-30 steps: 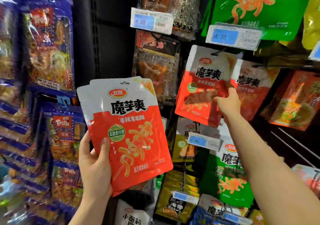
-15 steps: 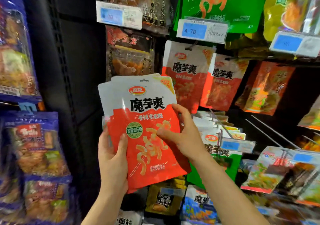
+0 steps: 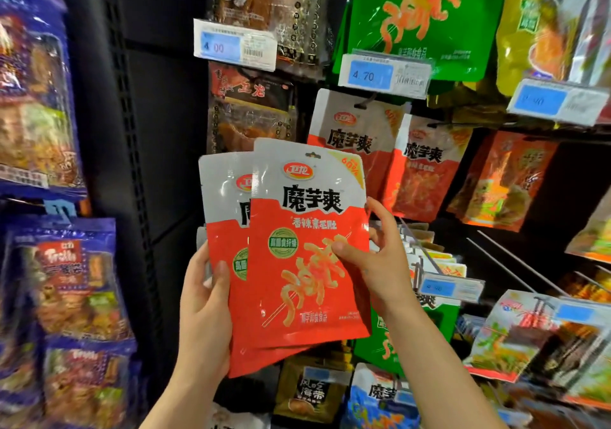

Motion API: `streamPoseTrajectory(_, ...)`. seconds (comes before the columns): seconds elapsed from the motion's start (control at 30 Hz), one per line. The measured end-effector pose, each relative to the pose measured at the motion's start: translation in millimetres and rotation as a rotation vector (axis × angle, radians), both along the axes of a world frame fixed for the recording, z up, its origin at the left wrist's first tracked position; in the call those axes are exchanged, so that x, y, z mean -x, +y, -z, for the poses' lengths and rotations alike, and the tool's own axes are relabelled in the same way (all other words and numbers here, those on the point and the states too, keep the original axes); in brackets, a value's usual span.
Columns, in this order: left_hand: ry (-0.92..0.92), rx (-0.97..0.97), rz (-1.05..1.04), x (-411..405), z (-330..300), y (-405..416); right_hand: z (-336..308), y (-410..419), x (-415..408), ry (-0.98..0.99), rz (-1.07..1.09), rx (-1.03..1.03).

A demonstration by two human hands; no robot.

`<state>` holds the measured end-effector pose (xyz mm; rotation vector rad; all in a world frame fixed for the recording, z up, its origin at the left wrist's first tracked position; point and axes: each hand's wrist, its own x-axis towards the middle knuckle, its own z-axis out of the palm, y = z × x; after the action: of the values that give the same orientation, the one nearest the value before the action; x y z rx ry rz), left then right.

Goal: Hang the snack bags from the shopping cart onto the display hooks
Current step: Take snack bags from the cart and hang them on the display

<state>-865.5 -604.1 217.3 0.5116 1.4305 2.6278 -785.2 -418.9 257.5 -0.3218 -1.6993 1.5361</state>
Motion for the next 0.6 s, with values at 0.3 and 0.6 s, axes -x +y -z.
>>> streamPoseTrajectory(0.3, -0.064, -0.036, -0.071, 23.0, 3.7, -14.7, -43.8, 48.1, -22.7, 0.179, 0.13, -0.127)
streamPoseTrajectory(0.6, -0.059, -0.041, -0.025, 22.7, 1.6, -13.3, -63.3, 48.0, -31.0, 0.194, 0.045, -0.095)
